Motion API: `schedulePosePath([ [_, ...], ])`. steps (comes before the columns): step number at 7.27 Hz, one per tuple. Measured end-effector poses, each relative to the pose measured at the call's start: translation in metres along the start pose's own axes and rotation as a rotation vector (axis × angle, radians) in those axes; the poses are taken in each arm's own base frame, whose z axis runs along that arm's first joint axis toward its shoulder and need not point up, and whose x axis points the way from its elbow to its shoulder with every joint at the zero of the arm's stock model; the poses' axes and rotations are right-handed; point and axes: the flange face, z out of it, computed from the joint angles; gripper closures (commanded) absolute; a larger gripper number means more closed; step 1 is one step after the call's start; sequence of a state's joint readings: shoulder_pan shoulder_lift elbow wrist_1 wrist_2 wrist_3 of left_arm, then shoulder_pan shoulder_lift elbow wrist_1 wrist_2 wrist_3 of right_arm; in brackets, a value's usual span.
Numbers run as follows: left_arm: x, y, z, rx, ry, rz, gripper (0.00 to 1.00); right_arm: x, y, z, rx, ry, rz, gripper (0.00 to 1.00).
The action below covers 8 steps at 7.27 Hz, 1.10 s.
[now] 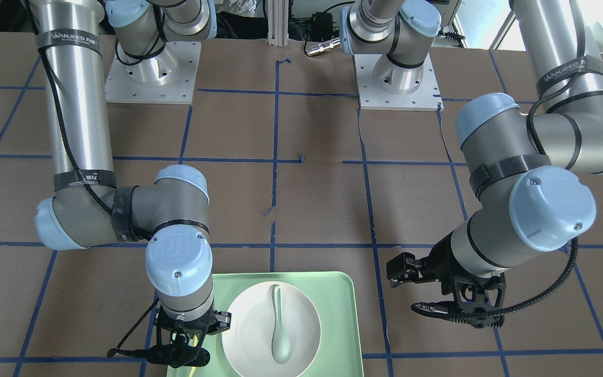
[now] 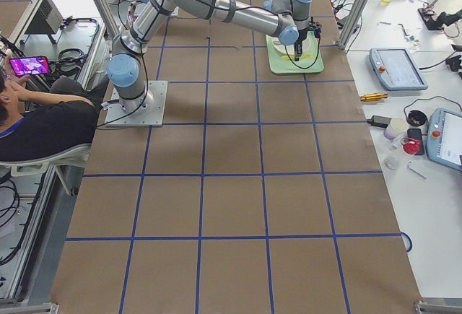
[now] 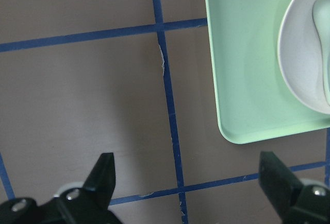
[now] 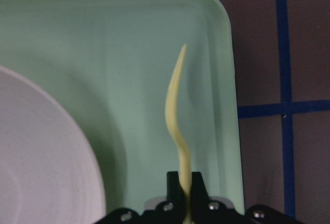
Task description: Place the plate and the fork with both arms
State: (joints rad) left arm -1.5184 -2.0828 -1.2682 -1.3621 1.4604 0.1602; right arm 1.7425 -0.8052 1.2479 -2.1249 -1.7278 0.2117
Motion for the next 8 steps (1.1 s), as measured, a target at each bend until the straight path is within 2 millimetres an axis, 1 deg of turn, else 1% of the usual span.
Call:
schedulePosePath([
  [1,0.001,0.0,0.0,-0.001,0.0,-0.002,0.0,0.0,0.002,0.005,-0.006,0.014,-0.002,0.0],
  [2,0.002,0.0,0.001,-0.002,0.0,-0.002,0.0,0.0,0.003,0.005,-0.009,0.016,-0.004,0.0],
  [3,0.002,0.0,0.001,-0.002,0.0,-0.002,0.0,0.001,0.004,-0.001,-0.008,0.015,-0.007,0.0],
  [4,0.002,0.0,-0.001,0.001,0.0,-0.002,0.0,0.004,0.007,-0.018,-0.009,0.014,-0.008,0.0],
  [5,0.005,0.002,-0.007,0.005,-0.002,-0.002,0.0,0.008,0.011,-0.041,-0.014,0.006,-0.008,0.0],
  [7,0.014,0.015,-0.03,0.002,-0.005,-0.026,0.0,0.017,0.025,-0.086,-0.048,-0.036,-0.01,0.0],
  [8,0.021,0.025,-0.041,-0.008,-0.005,-0.065,0.0,0.029,0.038,-0.11,-0.107,-0.052,-0.013,0.0],
])
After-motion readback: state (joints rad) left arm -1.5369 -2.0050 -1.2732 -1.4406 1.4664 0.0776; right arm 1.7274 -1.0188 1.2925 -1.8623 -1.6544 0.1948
